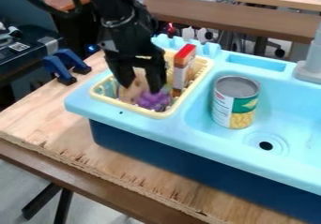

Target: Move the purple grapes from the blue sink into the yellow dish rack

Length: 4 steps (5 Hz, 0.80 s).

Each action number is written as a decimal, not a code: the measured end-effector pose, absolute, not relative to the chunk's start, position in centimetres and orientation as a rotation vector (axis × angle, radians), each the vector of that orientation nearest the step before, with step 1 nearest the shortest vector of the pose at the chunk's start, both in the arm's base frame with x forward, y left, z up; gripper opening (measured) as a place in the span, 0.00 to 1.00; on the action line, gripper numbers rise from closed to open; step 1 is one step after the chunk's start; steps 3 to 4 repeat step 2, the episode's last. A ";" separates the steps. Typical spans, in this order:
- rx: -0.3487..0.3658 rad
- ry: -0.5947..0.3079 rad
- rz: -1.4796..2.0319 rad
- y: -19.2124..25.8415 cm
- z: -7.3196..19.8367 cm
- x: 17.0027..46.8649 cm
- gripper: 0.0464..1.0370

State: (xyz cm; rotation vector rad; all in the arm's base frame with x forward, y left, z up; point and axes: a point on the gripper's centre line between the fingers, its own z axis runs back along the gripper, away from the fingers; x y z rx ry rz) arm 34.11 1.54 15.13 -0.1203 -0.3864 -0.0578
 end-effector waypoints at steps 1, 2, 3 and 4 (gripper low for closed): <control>-0.134 -0.423 -0.104 0.5 16.2 33.9 0.97; -0.162 -0.422 -0.138 0.0 16.8 33.4 0.96; -0.162 -0.422 -0.138 0.0 16.8 33.4 0.96; -0.162 -0.422 -0.138 0.0 16.8 33.4 0.96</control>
